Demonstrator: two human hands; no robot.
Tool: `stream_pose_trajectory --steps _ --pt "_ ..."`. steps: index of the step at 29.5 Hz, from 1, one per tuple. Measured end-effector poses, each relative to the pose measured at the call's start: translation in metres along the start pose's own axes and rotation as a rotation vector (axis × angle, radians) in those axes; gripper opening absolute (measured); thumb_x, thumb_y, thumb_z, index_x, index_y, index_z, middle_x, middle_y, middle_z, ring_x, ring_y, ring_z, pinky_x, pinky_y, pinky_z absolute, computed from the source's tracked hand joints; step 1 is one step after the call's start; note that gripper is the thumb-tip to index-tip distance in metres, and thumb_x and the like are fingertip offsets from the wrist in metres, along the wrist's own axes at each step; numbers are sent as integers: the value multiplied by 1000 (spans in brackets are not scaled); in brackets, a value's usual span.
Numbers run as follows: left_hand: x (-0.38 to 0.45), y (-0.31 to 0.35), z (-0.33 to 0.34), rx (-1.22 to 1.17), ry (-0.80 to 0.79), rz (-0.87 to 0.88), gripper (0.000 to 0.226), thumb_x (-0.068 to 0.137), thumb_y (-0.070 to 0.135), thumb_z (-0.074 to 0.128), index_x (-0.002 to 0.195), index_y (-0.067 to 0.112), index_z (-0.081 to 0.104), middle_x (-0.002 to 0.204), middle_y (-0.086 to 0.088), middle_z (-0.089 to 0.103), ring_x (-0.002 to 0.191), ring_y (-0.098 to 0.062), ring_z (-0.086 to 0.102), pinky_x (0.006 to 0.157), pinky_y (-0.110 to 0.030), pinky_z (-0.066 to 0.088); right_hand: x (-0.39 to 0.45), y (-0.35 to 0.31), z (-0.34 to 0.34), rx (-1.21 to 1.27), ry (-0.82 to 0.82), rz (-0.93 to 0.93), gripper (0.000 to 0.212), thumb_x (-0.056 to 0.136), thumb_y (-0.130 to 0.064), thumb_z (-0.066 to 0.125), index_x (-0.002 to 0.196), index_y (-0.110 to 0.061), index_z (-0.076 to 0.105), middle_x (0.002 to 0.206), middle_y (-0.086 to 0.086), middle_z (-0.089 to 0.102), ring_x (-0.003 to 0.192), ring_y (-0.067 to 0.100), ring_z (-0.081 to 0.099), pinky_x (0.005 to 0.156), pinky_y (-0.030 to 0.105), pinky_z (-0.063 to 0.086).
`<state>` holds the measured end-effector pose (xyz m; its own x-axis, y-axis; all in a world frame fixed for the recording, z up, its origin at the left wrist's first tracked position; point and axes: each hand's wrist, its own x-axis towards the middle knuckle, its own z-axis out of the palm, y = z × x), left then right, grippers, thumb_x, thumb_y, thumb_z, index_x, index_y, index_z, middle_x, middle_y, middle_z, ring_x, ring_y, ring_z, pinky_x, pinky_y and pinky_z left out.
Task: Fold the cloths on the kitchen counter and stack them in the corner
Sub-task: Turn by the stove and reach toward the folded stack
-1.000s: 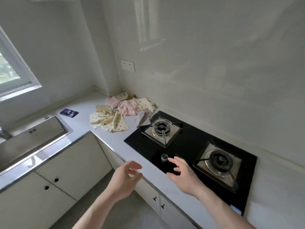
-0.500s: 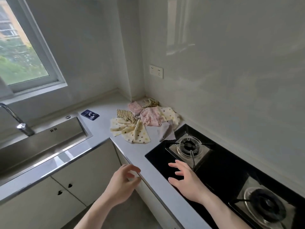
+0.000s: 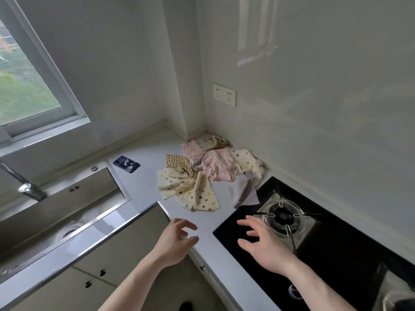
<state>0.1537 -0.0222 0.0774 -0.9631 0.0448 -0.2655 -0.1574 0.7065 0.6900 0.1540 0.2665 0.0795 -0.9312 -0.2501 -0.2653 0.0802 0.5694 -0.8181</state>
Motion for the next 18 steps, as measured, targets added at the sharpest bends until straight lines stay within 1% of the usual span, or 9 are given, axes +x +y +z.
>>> stream_pose_trajectory --steps 3,5,8,10,12,14,16,17,18 --pt "56 -17 -12 66 -68 18 19 91 37 70 110 38 65 131 15 48 109 -3 59 82 -15 46 19 -5 6 26 40 67 44 94 -40 68 135 -48 53 151 -26 34 121 -8 51 98 21 50" --pt "128 -49 -36 175 -211 28 20 92 36 69 111 38 63 138 11 45 113 -8 57 93 -22 49 63 -16 26 66 128 148 43 94 -38 68 133 -47 54 149 -25 36 119 -8 53 92 16 48" --pt "180 -74 -44 410 -282 114 20 92 32 66 109 41 60 152 4 39 132 -18 47 110 -33 44 79 -37 51 96 145 217 42 94 -36 68 133 -46 54 147 -25 38 118 -7 55 92 15 48" --pt "239 -113 -49 562 -485 173 34 92 26 61 123 38 65 166 0 24 149 -26 29 119 -40 34 118 -49 88 137 241 333 42 94 -34 68 132 -47 54 144 -31 38 118 -8 54 97 19 51" --pt "254 -116 -47 672 -539 215 48 92 21 55 138 35 61 170 3 16 152 -28 21 121 -39 30 112 -61 99 184 277 340 42 94 -33 68 131 -48 54 142 -34 38 118 -8 54 99 23 52" --pt "261 -107 -59 654 -523 269 45 93 20 55 134 35 64 158 7 41 143 -24 37 113 -34 39 109 -59 107 204 347 395 41 94 -34 69 129 -49 55 142 -33 40 116 -6 57 97 25 54" --pt "271 -88 -81 546 -349 417 24 92 25 61 106 42 71 127 14 67 125 -19 54 94 -31 49 104 -67 111 212 393 418 39 94 -34 69 126 -51 56 139 -29 46 112 -6 60 93 24 56" --pt "271 -74 -95 450 -278 489 17 91 27 64 92 43 67 113 18 71 116 -15 60 85 -29 50 105 -71 111 220 407 426 38 94 -33 69 124 -52 56 136 -25 50 107 -6 63 88 22 56" --pt "269 -59 -115 320 -228 533 17 90 28 69 87 42 61 104 20 71 105 -10 63 79 -25 50 110 -78 111 239 425 437 39 94 -33 69 125 -52 56 132 -20 54 99 -4 67 80 19 56"
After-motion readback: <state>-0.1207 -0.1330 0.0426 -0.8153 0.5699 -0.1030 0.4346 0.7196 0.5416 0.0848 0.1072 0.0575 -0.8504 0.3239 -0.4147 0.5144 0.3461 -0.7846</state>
